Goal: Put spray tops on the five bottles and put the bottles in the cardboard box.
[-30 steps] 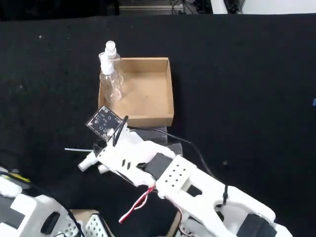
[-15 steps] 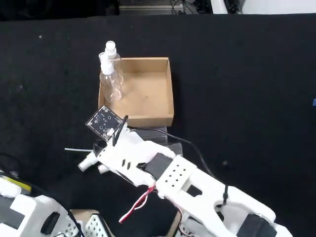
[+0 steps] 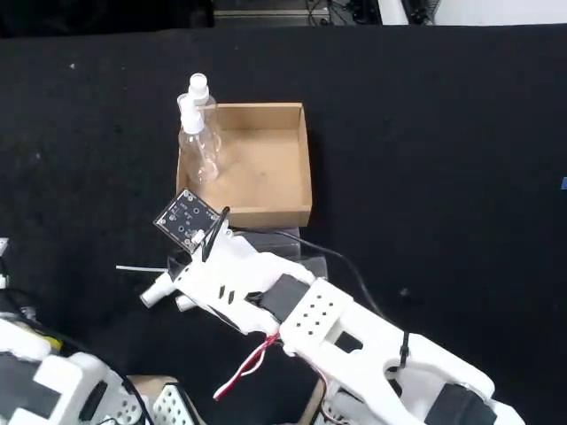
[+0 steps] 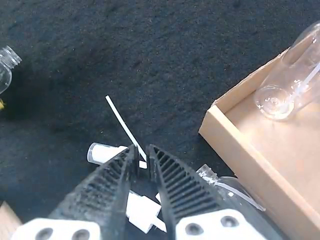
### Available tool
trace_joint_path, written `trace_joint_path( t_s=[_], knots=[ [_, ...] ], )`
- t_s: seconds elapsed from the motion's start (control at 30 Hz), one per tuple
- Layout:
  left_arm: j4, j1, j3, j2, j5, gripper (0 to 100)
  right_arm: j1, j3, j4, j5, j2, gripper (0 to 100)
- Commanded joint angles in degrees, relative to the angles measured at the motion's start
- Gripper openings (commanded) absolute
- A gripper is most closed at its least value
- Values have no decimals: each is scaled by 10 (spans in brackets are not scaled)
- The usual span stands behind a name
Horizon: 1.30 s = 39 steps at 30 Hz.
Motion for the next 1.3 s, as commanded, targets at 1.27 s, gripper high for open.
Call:
trace_joint_path(
  t_s=[1.27],
  knots=[
    [-33, -77, -80, -95, 281, 29, -76, -227, 202, 128, 207, 188]
  ],
)
